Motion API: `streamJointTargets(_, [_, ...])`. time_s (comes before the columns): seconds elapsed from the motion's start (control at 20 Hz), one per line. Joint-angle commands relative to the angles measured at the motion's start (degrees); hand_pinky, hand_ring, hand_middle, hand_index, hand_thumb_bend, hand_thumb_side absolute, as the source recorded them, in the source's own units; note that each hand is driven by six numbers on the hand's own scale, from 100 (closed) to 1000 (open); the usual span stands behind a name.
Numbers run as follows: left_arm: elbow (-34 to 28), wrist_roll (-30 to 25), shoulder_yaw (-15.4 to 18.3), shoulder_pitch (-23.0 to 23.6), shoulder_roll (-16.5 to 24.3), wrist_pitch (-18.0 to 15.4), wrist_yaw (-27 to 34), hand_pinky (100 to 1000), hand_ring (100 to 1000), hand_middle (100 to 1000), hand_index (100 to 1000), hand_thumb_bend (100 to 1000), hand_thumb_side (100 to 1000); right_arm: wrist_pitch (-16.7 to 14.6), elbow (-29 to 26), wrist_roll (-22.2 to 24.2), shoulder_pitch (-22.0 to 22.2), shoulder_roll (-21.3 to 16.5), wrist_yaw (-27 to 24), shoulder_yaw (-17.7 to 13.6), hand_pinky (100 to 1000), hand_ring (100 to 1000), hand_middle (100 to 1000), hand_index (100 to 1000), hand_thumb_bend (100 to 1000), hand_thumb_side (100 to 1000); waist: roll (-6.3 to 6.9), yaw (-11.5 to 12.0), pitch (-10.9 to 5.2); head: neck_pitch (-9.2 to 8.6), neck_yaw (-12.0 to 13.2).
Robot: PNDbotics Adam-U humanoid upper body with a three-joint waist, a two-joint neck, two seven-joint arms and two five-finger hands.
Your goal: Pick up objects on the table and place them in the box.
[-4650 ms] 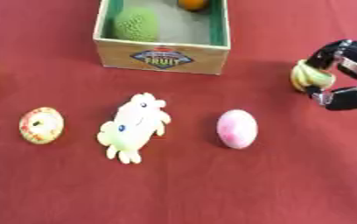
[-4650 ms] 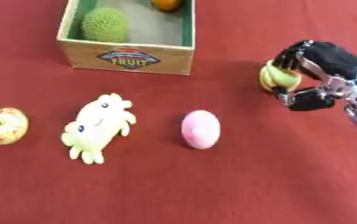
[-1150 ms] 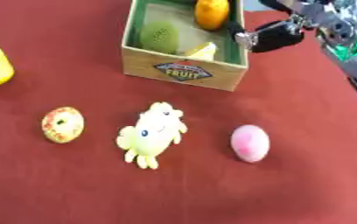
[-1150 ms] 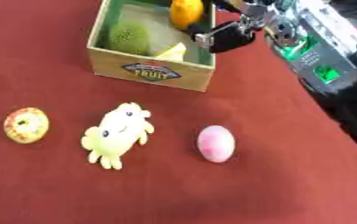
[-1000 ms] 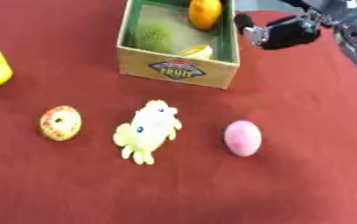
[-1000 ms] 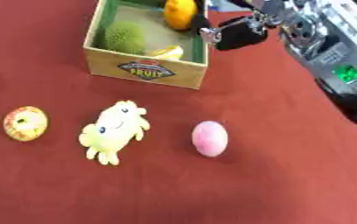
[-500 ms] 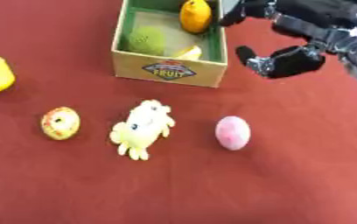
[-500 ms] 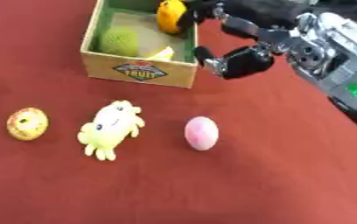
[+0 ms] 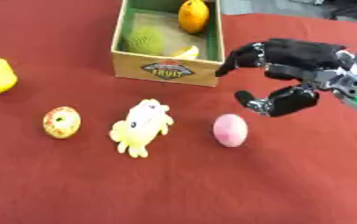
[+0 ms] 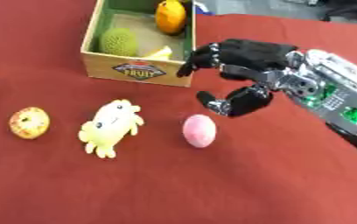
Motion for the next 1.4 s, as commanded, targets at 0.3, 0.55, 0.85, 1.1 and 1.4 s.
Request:
streamJointTargets(0.3, [-1.1, -0.5, 0.1, -0.9, 0.5, -0.1, 0.5, 928, 714, 665, 877, 100, 584, 0.1, -0.8, 3.8, 2.2, -0.2, 3.3, 0.6, 846, 827, 777, 895, 114, 212, 0.69, 0.5, 0.86, 0.63, -0.5])
streamJointTargets(0.55, [-1.1, -0.7, 0.0, -1.3, 0.4, -0.2, 0.5, 929, 714, 664, 877, 100, 586, 0.1, -0.8, 5.0, 1.9, 0.0, 3.3, 0.9, 845, 826, 775, 890, 106, 240, 0.62, 0.8, 2.06, 0.79, -0.8])
streamJointTargets(0.85, [-1.1, -0.7, 0.0, -1.4, 0.2, -0.3, 0.6, 929, 712, 663, 876, 100, 590, 1.6, -0.8, 7.6, 2.4, -0.4, 5.8, 1.1, 847, 838, 767, 883, 192, 208, 0.44, 1.4, 3.14, 0.89, -0.8])
streamJointTargets(1.1, [-1.1, -0.6, 0.0, -1.5, 0.1, -0.4, 0.7, 929, 712, 662, 876, 100, 590, 2.2, -0.8, 9.5, 2.9, -0.5, 8.9, 1.0, 840, 823, 701, 834, 240, 107, 0.35, 1.2, 3.58, 1.12, -0.8])
streamJointTargets(1.4, [-1.1, -0.6, 0.0, -1.3, 0.0, -0.4, 0.7, 929, 717, 662, 873, 100, 591, 3.1, -0.8, 9.1, 2.9, -0.5, 9.9, 0.7, 797, 730, 537, 677, 139, 133, 0.49, 1.1, 3.46, 1.19, -1.0])
